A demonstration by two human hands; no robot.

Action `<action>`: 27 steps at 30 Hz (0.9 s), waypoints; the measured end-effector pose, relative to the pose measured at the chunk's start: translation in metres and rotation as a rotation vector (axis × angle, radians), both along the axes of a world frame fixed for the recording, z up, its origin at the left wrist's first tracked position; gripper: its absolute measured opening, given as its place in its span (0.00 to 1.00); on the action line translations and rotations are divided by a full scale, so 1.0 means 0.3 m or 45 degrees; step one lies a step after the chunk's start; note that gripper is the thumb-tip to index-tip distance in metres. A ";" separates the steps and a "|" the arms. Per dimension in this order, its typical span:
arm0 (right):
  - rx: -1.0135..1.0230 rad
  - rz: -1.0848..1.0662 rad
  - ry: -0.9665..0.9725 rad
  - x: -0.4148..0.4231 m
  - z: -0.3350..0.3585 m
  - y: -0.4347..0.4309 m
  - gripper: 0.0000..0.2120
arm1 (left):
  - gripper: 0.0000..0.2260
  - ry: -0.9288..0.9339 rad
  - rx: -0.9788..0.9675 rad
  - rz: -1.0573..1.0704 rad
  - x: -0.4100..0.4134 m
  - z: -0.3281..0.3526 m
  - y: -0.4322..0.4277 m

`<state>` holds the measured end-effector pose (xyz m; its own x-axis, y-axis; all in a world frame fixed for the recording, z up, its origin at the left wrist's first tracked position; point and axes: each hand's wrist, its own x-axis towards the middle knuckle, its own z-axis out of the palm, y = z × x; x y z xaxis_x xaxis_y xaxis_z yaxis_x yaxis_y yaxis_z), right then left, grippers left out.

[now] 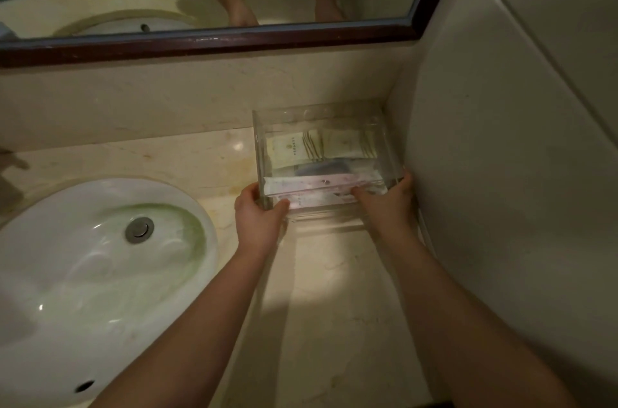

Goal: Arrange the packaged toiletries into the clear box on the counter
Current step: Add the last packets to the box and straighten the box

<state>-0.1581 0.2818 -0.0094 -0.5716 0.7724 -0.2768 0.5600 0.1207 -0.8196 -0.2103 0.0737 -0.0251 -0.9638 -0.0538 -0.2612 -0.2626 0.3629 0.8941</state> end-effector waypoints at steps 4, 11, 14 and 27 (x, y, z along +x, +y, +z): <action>0.113 -0.041 -0.067 -0.021 -0.007 -0.012 0.57 | 0.21 -0.129 0.003 0.134 -0.045 0.011 0.032; -0.038 0.049 0.051 0.031 -0.007 0.016 0.55 | 0.27 -0.053 -0.016 -0.136 -0.023 -0.022 -0.009; -0.177 0.267 0.053 0.096 0.002 0.059 0.53 | 0.40 -0.003 -0.033 -0.406 -0.025 -0.051 -0.047; 0.185 0.102 -0.004 0.028 -0.032 0.053 0.47 | 0.30 0.171 -0.252 -0.064 -0.015 0.021 0.005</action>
